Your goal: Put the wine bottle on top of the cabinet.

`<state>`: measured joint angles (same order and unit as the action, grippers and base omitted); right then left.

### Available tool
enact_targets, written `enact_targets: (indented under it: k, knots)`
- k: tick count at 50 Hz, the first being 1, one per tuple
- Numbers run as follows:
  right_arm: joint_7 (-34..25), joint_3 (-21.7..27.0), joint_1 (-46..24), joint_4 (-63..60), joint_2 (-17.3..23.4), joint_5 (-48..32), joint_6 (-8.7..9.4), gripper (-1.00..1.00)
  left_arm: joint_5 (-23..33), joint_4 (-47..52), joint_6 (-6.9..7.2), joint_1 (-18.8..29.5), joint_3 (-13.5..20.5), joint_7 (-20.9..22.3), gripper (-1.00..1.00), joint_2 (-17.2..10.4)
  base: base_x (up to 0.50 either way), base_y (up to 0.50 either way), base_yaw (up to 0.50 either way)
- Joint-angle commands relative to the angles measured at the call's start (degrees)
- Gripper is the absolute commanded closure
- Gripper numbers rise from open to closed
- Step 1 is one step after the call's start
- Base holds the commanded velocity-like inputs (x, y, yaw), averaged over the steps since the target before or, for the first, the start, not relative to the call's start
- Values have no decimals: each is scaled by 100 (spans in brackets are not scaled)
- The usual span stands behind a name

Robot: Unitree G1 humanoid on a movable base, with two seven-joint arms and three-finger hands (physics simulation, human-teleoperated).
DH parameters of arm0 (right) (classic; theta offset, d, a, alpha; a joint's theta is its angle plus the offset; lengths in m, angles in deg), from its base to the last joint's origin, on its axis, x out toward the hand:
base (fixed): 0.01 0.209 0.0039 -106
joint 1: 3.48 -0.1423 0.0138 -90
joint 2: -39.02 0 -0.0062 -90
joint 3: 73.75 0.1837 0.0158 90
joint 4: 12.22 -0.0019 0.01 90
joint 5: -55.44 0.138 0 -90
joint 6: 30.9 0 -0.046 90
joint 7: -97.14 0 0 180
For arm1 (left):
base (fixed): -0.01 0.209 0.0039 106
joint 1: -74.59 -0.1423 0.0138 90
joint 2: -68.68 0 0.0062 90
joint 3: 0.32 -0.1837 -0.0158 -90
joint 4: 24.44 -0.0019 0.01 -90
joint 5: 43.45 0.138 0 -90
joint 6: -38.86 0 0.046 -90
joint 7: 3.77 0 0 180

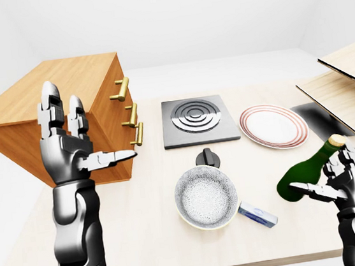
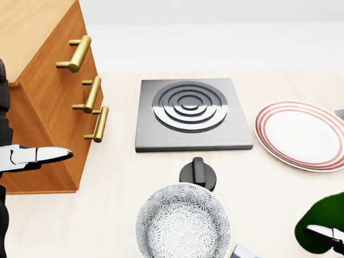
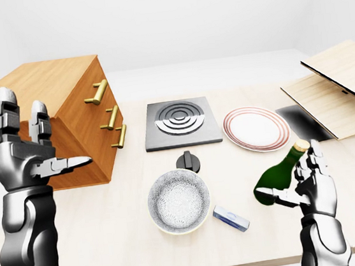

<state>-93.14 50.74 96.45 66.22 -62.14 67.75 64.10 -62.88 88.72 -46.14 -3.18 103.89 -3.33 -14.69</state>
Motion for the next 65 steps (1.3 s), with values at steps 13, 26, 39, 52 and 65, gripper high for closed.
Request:
enact_targets:
  k: [13,26,39,52,65]
  knots:
    - [392,-439,-732,420,597,-115,0,-100,65,-497,0,-64,-21,126,-100,35,0,0,0]
    - [327,-513,-472,354,417,110,0,100,64,-522,0,-111,-8,138,-100,28,0,0,0]
    - [346,-419,-425,-1357,270,89,0,100,80,-519,0,-108,-51,173,-100,59,0,0,0]
    - [642,-314,-1568,-3709,669,248,0,100,3,-597,0,-99,-32,187,-100,54,0,0,0]
    - [1254,-874,-2873,-3870,984,410,0,100,-49,-560,0,-98,-5,168,-100,22,0,0,0]
